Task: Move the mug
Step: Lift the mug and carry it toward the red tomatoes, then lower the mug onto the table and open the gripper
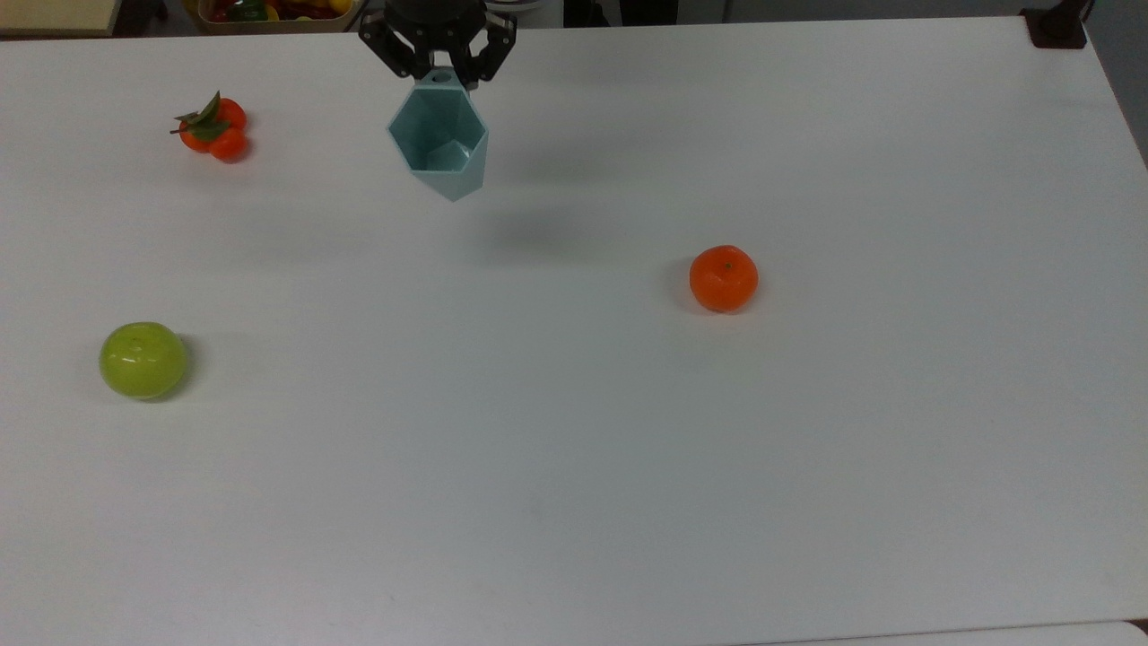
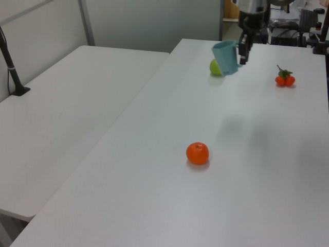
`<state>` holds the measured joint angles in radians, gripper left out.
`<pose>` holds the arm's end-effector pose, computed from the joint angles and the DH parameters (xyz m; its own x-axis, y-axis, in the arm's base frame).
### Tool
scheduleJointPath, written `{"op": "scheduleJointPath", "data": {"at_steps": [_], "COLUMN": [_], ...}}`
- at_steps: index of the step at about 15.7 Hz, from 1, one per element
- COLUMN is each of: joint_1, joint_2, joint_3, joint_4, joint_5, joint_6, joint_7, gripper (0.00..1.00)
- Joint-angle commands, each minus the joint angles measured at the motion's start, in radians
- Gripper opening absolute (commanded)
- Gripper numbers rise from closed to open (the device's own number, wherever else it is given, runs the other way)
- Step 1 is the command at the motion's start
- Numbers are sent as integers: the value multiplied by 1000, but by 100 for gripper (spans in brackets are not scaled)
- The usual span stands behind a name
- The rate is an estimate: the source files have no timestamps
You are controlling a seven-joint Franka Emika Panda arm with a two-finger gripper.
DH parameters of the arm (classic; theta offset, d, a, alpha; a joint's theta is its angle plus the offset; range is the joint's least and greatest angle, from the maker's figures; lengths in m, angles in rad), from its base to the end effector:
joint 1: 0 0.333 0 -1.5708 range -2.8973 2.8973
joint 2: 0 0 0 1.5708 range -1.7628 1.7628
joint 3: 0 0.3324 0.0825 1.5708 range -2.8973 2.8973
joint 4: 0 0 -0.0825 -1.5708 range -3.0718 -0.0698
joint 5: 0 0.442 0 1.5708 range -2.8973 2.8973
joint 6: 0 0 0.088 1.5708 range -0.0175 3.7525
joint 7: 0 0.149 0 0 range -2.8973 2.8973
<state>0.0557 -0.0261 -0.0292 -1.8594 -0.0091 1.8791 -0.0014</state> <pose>0.6166 0.0152 0.4876 0.9985 0.0306 0.0458 0.0303 -0.9995 0.0081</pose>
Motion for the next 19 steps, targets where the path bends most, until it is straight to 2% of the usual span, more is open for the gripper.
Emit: {"op": "scheduleJointPath", "data": {"at_steps": [1,5,8,12,19], "joint_1": [1,-25,-33,-36,-63], "joint_2": [-106,-153,-156,-158,-156], "joint_3": [-11,-14,-32,-34,-34], "joint_4": [-173,-297,-354,-475,-584], "joint_5": [23,23,23,23,23], "joint_6": [-14,-8,17,187,389], "joint_7": [-110,-238,-291,-299,-299], "gripper": [0,0,0,0,0]}}
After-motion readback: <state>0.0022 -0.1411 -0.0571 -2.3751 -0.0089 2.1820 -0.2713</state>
